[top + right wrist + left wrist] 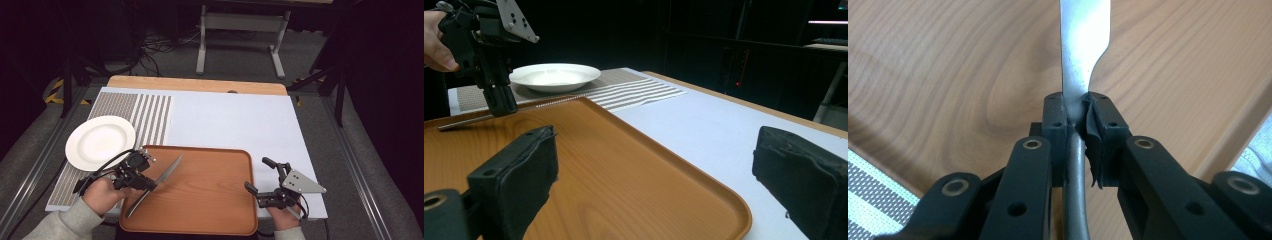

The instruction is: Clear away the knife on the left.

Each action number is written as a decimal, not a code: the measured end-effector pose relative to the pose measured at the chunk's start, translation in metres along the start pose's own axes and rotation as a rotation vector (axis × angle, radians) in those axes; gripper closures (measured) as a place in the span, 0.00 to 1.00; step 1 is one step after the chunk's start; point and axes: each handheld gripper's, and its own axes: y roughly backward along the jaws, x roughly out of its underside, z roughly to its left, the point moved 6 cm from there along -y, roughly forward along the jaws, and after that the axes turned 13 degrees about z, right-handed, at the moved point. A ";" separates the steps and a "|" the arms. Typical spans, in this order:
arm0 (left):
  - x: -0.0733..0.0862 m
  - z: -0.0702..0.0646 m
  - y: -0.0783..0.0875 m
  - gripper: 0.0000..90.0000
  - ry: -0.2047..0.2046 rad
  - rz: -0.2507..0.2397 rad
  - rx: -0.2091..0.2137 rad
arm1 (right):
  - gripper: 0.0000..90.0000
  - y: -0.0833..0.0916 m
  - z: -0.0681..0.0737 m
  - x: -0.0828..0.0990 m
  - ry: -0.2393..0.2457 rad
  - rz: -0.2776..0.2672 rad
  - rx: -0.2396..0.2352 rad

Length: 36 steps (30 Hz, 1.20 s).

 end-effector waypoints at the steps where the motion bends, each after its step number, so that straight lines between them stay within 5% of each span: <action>1: 0.000 0.000 -0.001 0.89 0.002 0.002 0.001 | 0.06 0.000 0.000 0.000 -0.001 0.001 0.001; 36: -0.004 0.004 -0.018 0.88 0.019 0.053 -0.032 | 0.06 0.001 0.000 0.001 -0.007 0.002 -0.003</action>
